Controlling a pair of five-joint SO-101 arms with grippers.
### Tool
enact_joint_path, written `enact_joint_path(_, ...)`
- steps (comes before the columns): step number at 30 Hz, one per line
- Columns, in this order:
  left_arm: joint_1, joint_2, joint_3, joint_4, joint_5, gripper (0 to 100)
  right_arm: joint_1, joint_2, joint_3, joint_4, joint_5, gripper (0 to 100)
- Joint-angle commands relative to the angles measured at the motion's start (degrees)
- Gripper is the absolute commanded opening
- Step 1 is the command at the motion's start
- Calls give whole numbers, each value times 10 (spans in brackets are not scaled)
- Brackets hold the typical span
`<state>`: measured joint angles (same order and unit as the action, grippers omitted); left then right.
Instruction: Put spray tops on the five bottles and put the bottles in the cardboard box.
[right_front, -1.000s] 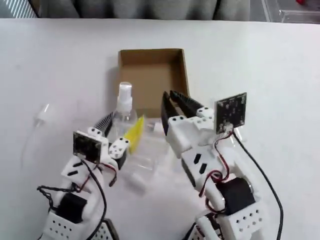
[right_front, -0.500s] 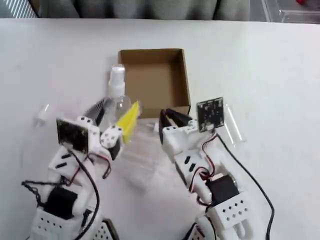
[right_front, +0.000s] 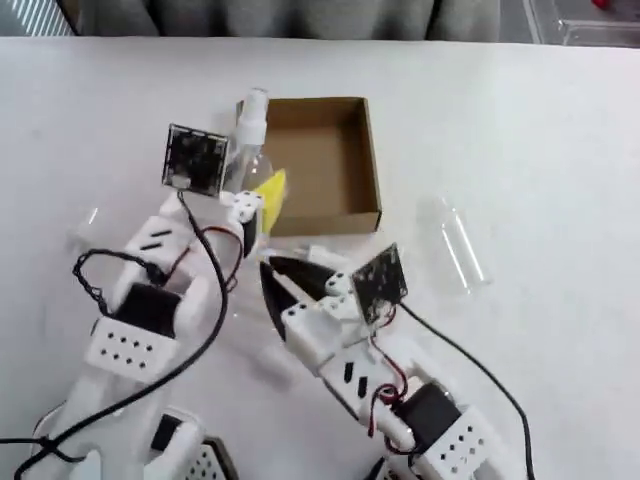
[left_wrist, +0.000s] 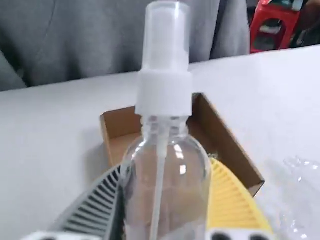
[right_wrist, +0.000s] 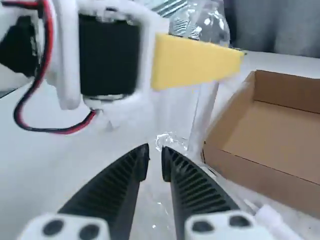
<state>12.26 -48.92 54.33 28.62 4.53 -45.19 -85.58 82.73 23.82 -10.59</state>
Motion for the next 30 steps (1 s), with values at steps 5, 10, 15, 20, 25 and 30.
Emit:
enact_joint_path(5, 89, -100, -13, 2, 7, 20, -31, -40, 56, -93, 0, 15)
enact_joint_path(10, 116, -196, 41, 0, 6, 20, -29, -44, 67, -98, 0, 15)
enact_joint_path(15, 116, -262, 74, 16, 6, 20, -4, -44, 76, -101, 0, 15)
enact_joint_path(20, 118, -292, 79, 47, 4, 20, 25, -44, 78, -101, 0, 15)
enact_joint_path(25, 106, -294, 80, 51, 4, 20, 63, -44, 78, -102, 0, 15)
enact_joint_path(30, 95, -294, 80, 48, 4, 20, 74, -44, 95, -133, 0, 15)
